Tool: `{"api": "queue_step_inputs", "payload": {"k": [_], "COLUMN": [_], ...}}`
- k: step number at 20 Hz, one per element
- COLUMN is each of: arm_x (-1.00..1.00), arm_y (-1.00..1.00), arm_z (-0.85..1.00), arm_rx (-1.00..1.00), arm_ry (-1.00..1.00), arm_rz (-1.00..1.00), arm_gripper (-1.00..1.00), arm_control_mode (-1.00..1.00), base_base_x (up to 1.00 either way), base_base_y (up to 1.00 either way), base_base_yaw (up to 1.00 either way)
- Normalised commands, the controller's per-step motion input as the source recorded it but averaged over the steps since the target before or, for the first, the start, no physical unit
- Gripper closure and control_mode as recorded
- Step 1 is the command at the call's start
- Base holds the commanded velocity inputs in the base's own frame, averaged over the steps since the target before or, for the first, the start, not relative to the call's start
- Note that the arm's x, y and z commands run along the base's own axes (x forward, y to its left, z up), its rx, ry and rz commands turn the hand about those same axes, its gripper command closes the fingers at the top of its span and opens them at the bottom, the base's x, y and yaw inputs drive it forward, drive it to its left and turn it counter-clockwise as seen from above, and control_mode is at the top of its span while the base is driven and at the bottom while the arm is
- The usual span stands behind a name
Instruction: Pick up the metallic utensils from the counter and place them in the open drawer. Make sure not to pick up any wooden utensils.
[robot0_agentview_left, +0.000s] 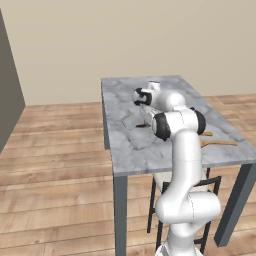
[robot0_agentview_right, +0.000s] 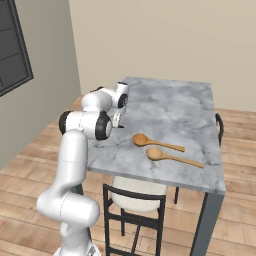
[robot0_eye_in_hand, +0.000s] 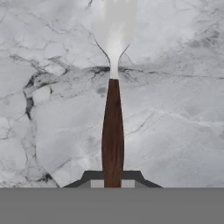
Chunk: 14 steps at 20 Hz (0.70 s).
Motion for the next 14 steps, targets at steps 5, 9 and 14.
{"api": "queue_step_inputs", "payload": {"k": [5, 9, 14], "arm_x": [-0.39, -0.65, -0.71], "arm_y": [0.0, 0.0, 0.0], "arm_z": [0.28, 0.22, 0.26], "arm_rx": [0.01, 0.0, 0.01], "arm_ry": [0.0, -0.11, -0.13], "arm_rz": [0.0, -0.09, -0.19], "arm_gripper": [1.0, 1.0, 1.0], "arm_control_mode": [-1.0, -1.0, -1.0], "base_base_x": [0.0, 0.0, 0.0], "base_base_y": [0.0, 0.0, 0.0], "base_base_yaw": [0.0, 0.0, 0.0]}}
